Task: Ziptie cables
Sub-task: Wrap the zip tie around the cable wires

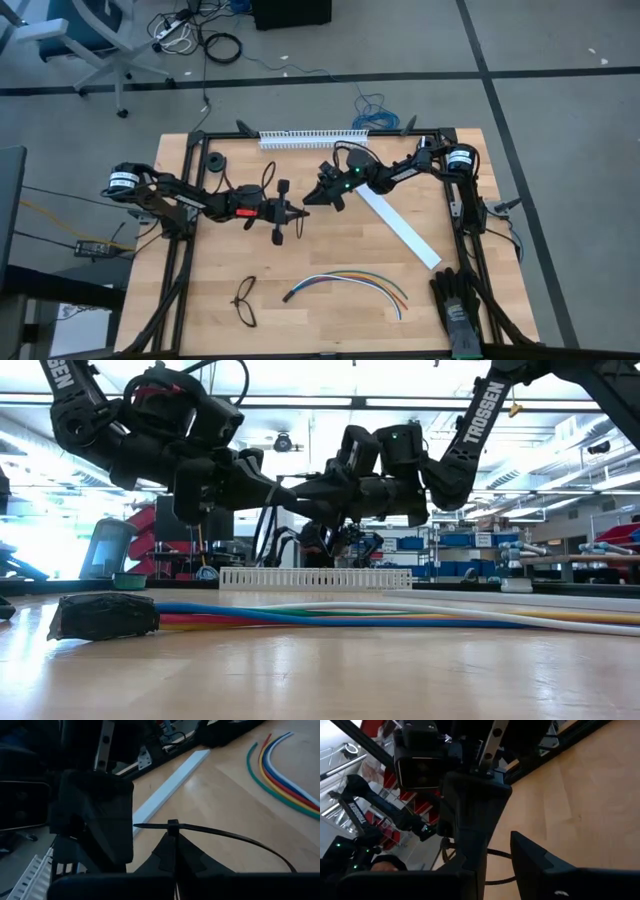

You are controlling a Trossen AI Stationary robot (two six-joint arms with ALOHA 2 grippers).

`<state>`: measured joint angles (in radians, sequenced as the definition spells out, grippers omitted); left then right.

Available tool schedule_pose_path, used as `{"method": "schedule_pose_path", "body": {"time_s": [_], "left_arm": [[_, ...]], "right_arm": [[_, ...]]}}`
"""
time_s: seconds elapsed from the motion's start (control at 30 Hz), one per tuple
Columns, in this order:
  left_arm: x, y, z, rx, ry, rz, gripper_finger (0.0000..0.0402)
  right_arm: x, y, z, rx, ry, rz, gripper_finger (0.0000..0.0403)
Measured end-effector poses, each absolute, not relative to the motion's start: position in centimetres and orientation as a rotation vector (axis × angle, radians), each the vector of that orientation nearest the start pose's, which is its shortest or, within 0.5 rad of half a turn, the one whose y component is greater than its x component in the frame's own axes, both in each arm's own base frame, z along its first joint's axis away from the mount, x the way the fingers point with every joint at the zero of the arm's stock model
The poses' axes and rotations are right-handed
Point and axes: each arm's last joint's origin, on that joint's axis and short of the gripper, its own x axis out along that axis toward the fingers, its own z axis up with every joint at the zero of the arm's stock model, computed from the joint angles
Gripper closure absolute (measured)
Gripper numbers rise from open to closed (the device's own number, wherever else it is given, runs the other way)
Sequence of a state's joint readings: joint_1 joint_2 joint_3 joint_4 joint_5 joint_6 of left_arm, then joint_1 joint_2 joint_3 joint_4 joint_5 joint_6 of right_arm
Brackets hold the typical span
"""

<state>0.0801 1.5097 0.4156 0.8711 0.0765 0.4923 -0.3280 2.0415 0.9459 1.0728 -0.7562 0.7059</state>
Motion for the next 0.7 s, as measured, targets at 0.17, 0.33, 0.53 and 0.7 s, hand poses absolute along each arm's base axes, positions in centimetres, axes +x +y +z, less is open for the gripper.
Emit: {"method": "schedule_pose_path", "body": {"time_s": [0.17,0.33,0.53,0.7], "left_arm": [[26.3,1.9,15.5,0.472,0.220,-0.050,0.0402],[26.3,2.0,15.5,0.472,0.221,-0.047,0.0402],[26.3,2.4,15.5,0.475,0.235,0.004,0.0402],[26.3,2.6,15.5,0.479,0.246,0.047,0.0402]], "right_arm": [[37.8,-10.9,15.3,0.669,0.122,0.451,0.0323],[37.7,-11.1,15.5,0.681,0.112,0.480,0.0316],[37.9,-10.5,15.5,0.671,0.103,0.463,0.0314],[38.2,-10.0,15.5,0.650,0.095,0.443,0.0316]]}}
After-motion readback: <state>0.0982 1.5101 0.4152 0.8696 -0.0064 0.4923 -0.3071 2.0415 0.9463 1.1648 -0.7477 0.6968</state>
